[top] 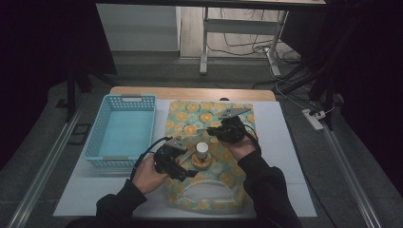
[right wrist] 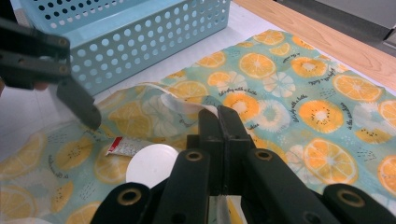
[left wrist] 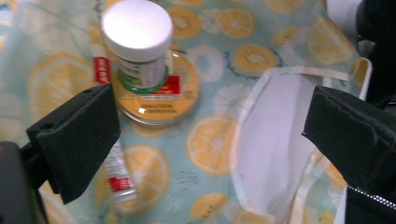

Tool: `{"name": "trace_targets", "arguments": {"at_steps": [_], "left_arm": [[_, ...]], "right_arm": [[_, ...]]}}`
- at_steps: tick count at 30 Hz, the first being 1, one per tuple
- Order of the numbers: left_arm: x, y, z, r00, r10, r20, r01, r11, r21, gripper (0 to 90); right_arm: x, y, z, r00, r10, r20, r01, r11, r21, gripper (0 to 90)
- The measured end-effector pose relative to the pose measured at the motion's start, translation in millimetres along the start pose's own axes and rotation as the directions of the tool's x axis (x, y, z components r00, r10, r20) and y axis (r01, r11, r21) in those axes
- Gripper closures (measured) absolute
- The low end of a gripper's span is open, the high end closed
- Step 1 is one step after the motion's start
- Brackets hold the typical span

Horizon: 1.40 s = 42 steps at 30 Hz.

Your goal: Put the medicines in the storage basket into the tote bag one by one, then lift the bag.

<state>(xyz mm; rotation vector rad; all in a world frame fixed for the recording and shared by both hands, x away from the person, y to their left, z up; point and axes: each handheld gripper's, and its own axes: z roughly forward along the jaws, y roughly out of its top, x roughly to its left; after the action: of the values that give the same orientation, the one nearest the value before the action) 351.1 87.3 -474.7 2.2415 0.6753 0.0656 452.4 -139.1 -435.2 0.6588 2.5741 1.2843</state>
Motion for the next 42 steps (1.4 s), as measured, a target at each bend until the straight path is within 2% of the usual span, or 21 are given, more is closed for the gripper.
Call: {"name": "trace_targets", "arguments": {"at_steps": [10,14,21,26,35,39,42], "left_arm": [[-11.1,-10.7,9.6,0.9994,0.025,-0.023,-0.025,0.9995,0.020,0.0],[-14.7,-12.4,15.3,0.9994,0.018,-0.031,-0.016,0.9990,0.043,0.0],[-18.5,-15.6,28.5,0.9987,0.033,-0.040,-0.030,0.9964,0.080,0.0],[-19.1,-20.7,40.4,0.9981,0.041,-0.045,-0.036,0.9922,0.119,0.0],[-20.3,-25.1,57.2,0.9968,0.056,-0.057,-0.047,0.9873,0.152,0.3],[-22.9,-26.5,64.0,0.9927,0.090,-0.080,-0.074,0.9795,0.187,3.3],[-22.7,-25.2,62.1,0.9927,0.094,-0.076,-0.078,0.9785,0.191,7.3]], "right_arm": [[1.9,0.4,-0.1,1.0000,0.000,-0.002,0.000,1.000,0.002,89.9],[3.0,1.1,-1.3,1.0000,-0.006,-0.003,0.006,1.000,0.000,89.8],[3.1,1.8,-3.2,1.0000,-0.007,-0.001,0.007,1.000,-0.005,89.8],[4.0,1.7,-2.9,1.0000,-0.008,-0.002,0.008,1.000,-0.004,89.8],[4.6,1.5,-2.4,0.9999,-0.009,-0.006,0.009,1.000,-0.003,89.8],[4.4,1.4,-2.6,1.0000,-0.008,-0.005,0.008,1.000,-0.001,89.8],[4.4,1.3,-2.5,0.9999,-0.009,-0.006,0.009,1.000,-0.001,89.8]]}}
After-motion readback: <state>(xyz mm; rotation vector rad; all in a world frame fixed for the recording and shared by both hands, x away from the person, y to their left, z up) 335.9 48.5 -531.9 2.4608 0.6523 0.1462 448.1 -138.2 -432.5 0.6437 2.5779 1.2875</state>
